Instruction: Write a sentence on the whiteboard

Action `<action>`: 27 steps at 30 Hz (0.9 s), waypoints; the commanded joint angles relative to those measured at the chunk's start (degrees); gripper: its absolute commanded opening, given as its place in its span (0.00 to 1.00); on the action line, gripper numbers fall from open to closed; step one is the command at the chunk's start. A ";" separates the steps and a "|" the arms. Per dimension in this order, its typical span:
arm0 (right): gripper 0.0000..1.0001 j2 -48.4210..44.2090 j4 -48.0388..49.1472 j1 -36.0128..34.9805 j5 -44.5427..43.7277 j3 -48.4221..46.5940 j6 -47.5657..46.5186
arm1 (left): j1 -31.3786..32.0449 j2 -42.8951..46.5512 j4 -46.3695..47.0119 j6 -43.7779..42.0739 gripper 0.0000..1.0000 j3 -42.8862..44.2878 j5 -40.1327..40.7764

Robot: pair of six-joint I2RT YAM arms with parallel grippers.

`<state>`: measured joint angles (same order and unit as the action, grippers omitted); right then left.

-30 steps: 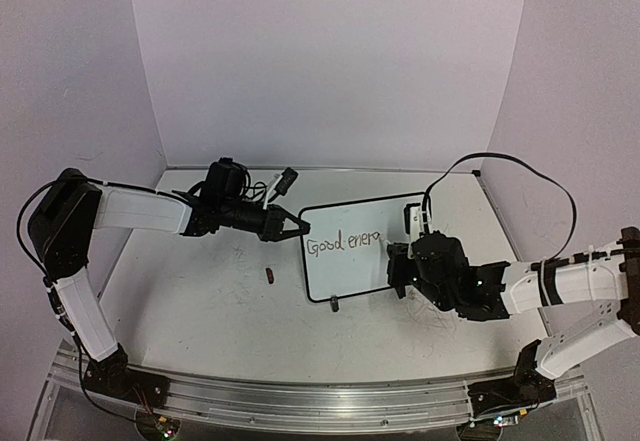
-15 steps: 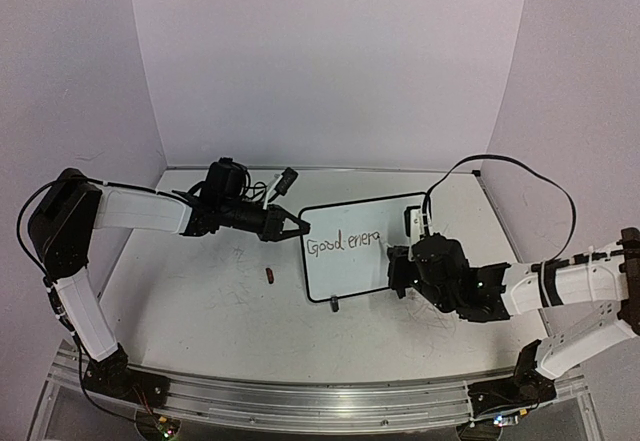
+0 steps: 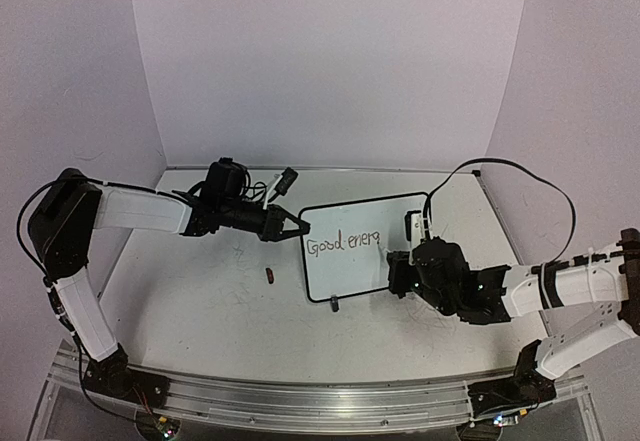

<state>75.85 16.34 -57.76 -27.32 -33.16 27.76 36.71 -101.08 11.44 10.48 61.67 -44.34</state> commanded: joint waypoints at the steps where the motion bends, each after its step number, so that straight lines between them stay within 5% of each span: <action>1: 0.00 -0.18 -1.35 -0.36 0.54 1.08 1.28 | 0.27 1.41 -2.92 -1.52 0.00 -0.41 2.85; 15: 0.00 2.53 0.59 -1.51 1.80 -1.62 0.71 | 0.30 1.28 -2.92 -1.43 0.00 -0.46 2.83; 27: 0.00 -6.64 0.65 0.83 0.63 0.61 -1.16 | 0.29 1.34 -2.92 -1.52 0.00 -0.38 2.80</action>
<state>70.75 15.80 -58.73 -26.08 -32.45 28.12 36.71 -101.08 11.44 10.44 61.67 -44.36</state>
